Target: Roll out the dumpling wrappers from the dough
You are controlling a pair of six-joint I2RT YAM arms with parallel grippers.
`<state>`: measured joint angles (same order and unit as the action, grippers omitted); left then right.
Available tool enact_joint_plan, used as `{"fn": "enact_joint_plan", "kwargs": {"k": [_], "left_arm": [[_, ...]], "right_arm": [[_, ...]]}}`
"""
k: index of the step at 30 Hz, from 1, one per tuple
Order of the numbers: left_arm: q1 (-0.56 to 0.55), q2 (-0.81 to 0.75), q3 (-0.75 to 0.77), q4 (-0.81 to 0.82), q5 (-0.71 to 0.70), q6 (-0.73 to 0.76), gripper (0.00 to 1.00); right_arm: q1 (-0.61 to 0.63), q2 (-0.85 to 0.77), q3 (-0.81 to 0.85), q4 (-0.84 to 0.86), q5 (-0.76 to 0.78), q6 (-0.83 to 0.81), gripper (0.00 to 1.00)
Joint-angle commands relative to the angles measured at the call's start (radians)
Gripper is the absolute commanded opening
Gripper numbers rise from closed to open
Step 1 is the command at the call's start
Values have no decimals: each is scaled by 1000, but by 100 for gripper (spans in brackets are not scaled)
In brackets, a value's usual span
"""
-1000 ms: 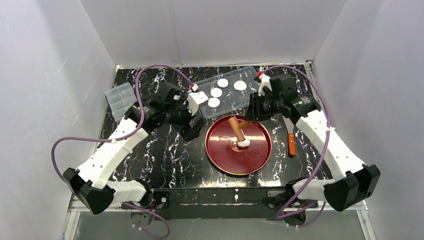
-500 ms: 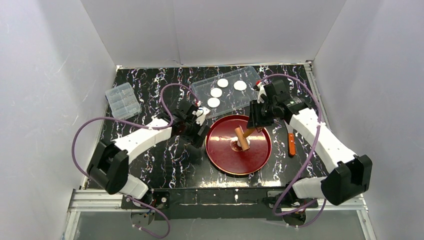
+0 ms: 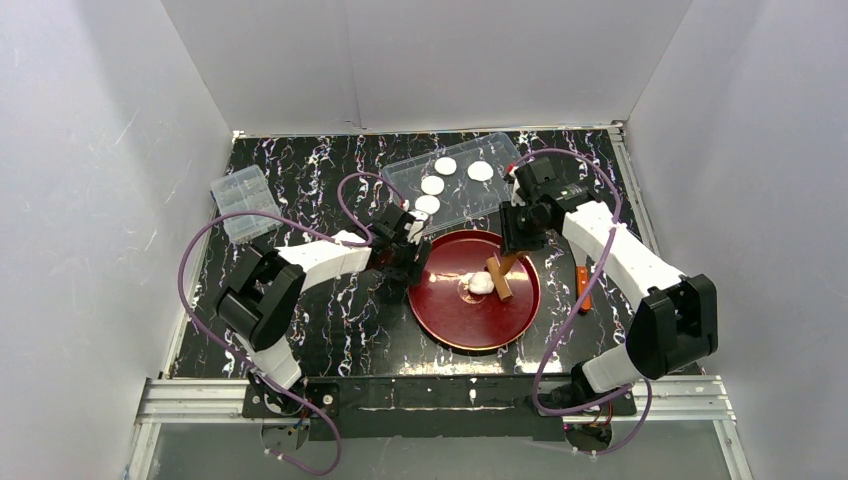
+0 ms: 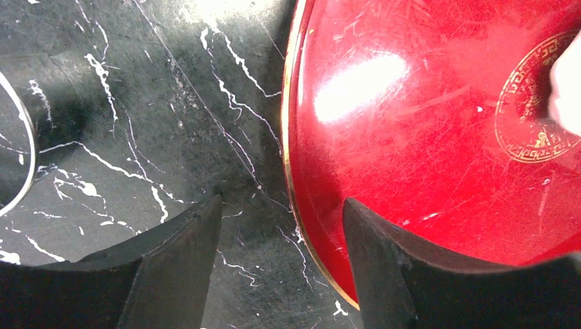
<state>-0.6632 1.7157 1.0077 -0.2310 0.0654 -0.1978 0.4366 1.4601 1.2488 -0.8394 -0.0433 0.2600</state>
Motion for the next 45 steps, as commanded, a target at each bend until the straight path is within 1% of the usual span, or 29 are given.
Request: {"fn": "enact_joint_plan", "kwargs": {"k": [1,4,6,9,13,14,16,17,18,22,26,29,30,35,39,45], "left_arm": [[-8,6,11,23,-26,-17,60],[-6,0,-15,50,-29,-15,51],[-6,-13,-36,60,-31,-5,47],[0,-19,-58,61,-37,17,37],[31,24,-52,43,-51,40,27],[42,45,-35,21,-51,43,24],[56,89,-1,-28,-38,45,12],[59,94,9,-37,-31,45,5],[60,86,7,-34,-27,44,0],[61,43,-17,-5,6,25,0],[59,38,-12,-18,8,-2,0],[60,38,-13,-16,8,1,0],[60,40,-11,-18,8,1,0],[61,43,-6,-21,20,-5,0],[60,28,-9,-15,9,0,0],[60,25,-12,-9,8,1,0]], "right_arm": [[2,-8,-41,81,-54,9,1],[2,-19,-21,65,-37,12,1],[1,-33,24,31,-16,3,1],[10,-62,100,-11,6,-6,1],[48,-77,165,-36,12,-15,1],[61,-79,172,-39,6,-17,1],[92,-87,179,-31,-21,-17,1],[109,-90,179,-23,-31,-13,1],[127,-89,178,-15,-34,-5,1],[183,-61,173,13,-50,39,1],[186,3,188,-11,-69,52,1],[189,33,193,-30,-132,67,1],[191,37,188,-29,-131,69,1],[195,74,137,-42,-36,62,1],[210,95,73,-58,100,64,1],[230,111,20,-17,118,76,1]]}}
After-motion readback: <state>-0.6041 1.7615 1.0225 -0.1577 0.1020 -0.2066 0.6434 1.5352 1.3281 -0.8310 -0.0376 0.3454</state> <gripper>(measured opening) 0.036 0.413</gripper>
